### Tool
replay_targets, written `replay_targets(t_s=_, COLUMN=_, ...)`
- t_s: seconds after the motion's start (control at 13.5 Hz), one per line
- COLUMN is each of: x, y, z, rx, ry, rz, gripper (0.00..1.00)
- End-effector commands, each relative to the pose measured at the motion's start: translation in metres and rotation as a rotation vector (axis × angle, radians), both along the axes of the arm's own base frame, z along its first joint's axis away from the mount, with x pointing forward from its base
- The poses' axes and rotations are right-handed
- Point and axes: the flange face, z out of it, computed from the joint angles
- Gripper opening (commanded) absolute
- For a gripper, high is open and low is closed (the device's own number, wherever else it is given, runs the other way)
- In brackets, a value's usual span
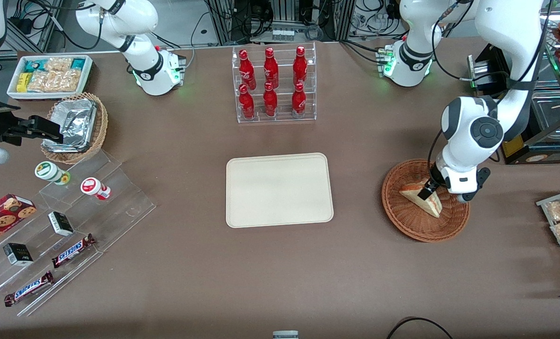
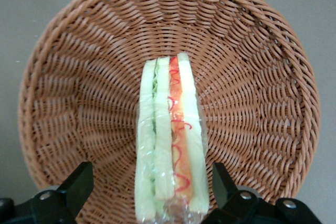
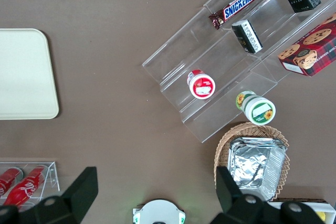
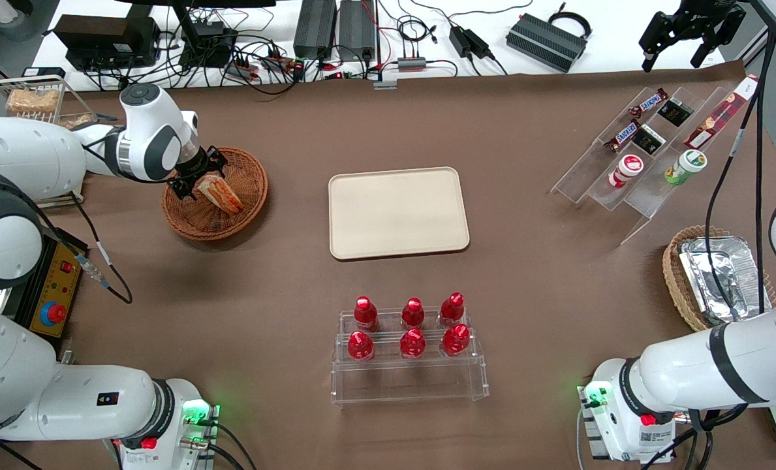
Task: Place sandwich from basket to tray
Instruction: 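Close the left gripper on the wrapped sandwich's plastic edge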
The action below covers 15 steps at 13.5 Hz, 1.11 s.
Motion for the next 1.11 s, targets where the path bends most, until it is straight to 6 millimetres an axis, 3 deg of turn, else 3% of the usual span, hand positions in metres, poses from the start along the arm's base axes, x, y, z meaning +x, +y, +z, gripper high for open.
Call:
replay_targets(t_s=0.0, x=0.001, y=-0.006, z=-0.012, rx=-0.001, ry=-0.029, rz=0.007, gripper=1.0)
replay_targets(t_s=0.22, x=0.0, y=-0.007, z=-0.016, rx=-0.001, ry=-0.023, rz=0.006, gripper=0.98)
replay_targets(t_s=0.3, x=0.0, y=-0.008, z=-0.016, rx=-0.001, ry=-0.023, rz=0.004, gripper=0.65)
replay_targets(t_s=0.37, x=0.0, y=-0.008, z=-0.015, rx=-0.001, ry=-0.023, rz=0.004, gripper=0.23)
replay_targets(t_s=0.44, x=0.001, y=-0.009, z=-0.014, rx=-0.001, ry=-0.024, rz=0.003, gripper=0.0)
replay_targets(t_s=0.74, x=0.008, y=-0.012, z=0.003, rx=0.001, ry=-0.036, rz=-0.004, gripper=0.0)
replay_targets(t_s=0.89, x=0.023, y=-0.016, z=0.034, rx=0.024, ry=0.015, rz=-0.018, gripper=0.0)
replay_targets(t_s=1.04, x=0.042, y=-0.045, z=0.08, rx=0.045, ry=0.059, rz=-0.058, gripper=0.0)
